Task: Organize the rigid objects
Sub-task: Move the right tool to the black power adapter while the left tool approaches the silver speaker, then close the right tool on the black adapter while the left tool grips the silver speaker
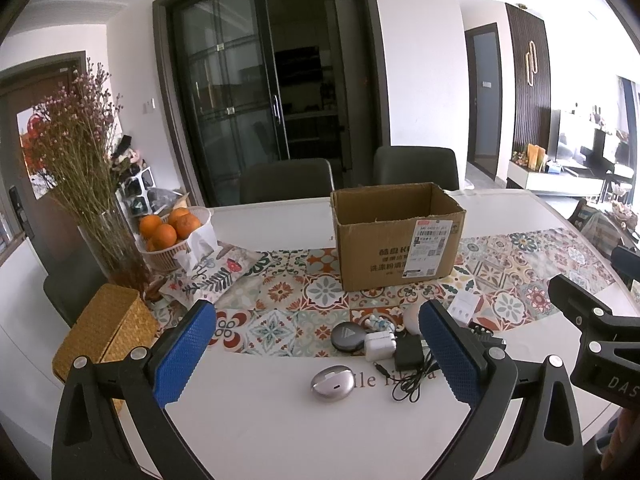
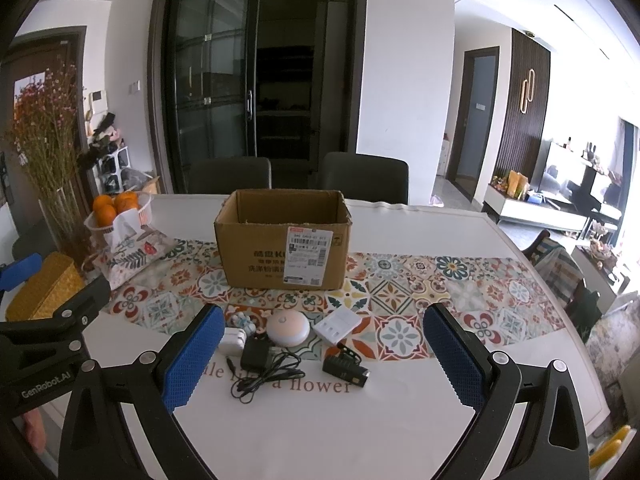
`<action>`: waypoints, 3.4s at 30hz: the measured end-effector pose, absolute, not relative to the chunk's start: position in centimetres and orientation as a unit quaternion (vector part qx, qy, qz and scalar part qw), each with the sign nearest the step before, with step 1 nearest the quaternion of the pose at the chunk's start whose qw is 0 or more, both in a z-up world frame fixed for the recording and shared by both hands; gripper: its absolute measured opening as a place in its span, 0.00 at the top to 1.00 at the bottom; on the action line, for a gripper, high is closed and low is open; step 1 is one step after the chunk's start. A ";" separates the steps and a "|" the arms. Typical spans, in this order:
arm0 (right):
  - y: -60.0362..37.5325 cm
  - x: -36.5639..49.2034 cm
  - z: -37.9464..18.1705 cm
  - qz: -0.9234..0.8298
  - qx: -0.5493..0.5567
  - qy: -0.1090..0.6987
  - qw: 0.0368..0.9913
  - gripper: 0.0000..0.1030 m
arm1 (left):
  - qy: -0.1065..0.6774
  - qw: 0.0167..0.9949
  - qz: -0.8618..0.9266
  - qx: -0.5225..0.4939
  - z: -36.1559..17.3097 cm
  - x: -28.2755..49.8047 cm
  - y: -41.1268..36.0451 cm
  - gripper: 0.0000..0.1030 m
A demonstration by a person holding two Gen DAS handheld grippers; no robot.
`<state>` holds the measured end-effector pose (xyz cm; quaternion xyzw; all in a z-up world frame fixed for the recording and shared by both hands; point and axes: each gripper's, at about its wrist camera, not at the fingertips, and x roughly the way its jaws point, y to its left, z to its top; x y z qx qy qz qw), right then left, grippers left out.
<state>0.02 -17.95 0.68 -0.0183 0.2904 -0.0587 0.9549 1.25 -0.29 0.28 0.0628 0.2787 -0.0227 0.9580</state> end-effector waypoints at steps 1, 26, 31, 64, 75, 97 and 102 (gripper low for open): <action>-17.9 0.2 0.6 -0.058 -0.019 0.292 0.955 0.03 | 0.284 0.957 -0.022 0.062 0.1 1.4 -0.3 0.00; -13.6 10.1 -12.7 0.062 -0.031 0.443 0.894 0.32 | 0.426 0.902 0.051 0.051 -11.7 6.5 3.3 0.00; -12.7 11.5 -15.3 0.075 -0.037 0.465 0.881 0.37 | 0.427 0.899 0.060 0.073 -13.0 7.1 3.3 0.00; -11.7 16.0 -22.2 0.065 -0.075 0.502 0.859 0.55 | 0.451 0.888 0.047 0.083 -17.5 9.8 2.4 0.00; -13.2 15.1 -21.4 0.069 -0.052 0.512 0.854 0.56 | 0.465 0.884 0.020 0.046 -18.0 10.6 1.6 0.01; -14.6 13.5 -21.2 0.068 -0.042 0.515 0.853 0.56 | 0.489 0.871 -0.001 0.044 -23.2 13.1 -0.8 0.31; -14.6 13.5 -21.2 0.070 -0.041 0.516 0.853 0.56 | 0.483 0.875 -0.007 0.039 -23.2 12.9 -0.9 0.42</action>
